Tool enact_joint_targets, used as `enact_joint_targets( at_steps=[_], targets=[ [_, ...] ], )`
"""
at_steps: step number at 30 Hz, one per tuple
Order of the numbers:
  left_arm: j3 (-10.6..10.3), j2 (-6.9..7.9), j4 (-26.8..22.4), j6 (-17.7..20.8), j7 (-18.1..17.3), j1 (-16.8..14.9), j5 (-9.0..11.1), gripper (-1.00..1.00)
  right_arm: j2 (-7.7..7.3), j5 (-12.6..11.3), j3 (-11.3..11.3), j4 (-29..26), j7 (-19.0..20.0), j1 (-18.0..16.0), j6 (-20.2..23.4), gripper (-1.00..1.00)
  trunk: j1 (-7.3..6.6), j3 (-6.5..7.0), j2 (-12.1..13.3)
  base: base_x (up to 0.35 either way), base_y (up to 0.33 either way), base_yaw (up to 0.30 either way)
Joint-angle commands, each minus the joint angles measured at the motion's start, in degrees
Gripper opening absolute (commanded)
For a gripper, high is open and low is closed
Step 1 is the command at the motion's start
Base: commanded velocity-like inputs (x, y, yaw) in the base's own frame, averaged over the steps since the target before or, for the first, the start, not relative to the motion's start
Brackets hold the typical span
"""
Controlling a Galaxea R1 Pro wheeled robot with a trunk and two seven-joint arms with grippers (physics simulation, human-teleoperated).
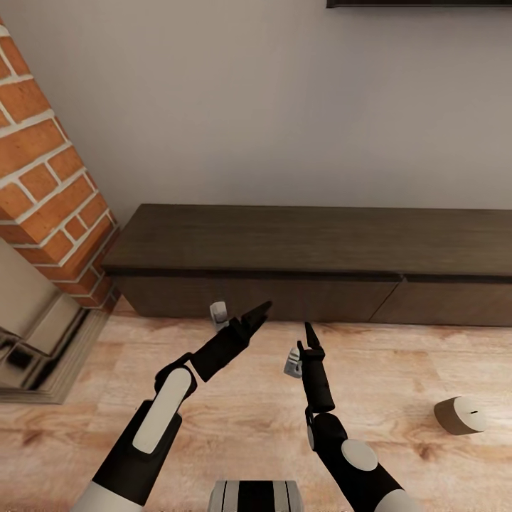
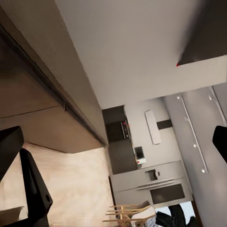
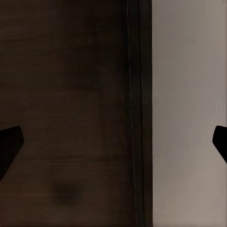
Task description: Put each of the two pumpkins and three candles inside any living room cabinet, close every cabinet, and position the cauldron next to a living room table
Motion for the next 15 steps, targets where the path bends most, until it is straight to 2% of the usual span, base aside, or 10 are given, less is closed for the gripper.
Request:
enact_joint_targets(
  at_steps=[1, 15],
  targets=[
    [0.0, -0.04, 0.4, 0.0, 0.0, 0.0, 0.0, 1.0, 0.0, 0.0, 0.0, 0.0, 0.0, 0.0, 0.0, 1.0, 0.02, -0.23, 0.0, 0.0, 0.0, 0.0],
    [0.1, -0.01, 1.4, -0.6, -0.1, 0.0, -0.2, 1.0, 0.0, -0.1, -0.1, 0.1, 0.1, 0.0, 0.0, 1.0, 0.02, -0.23, 0.0, 0.0, 0.0, 0.0]
  ],
)
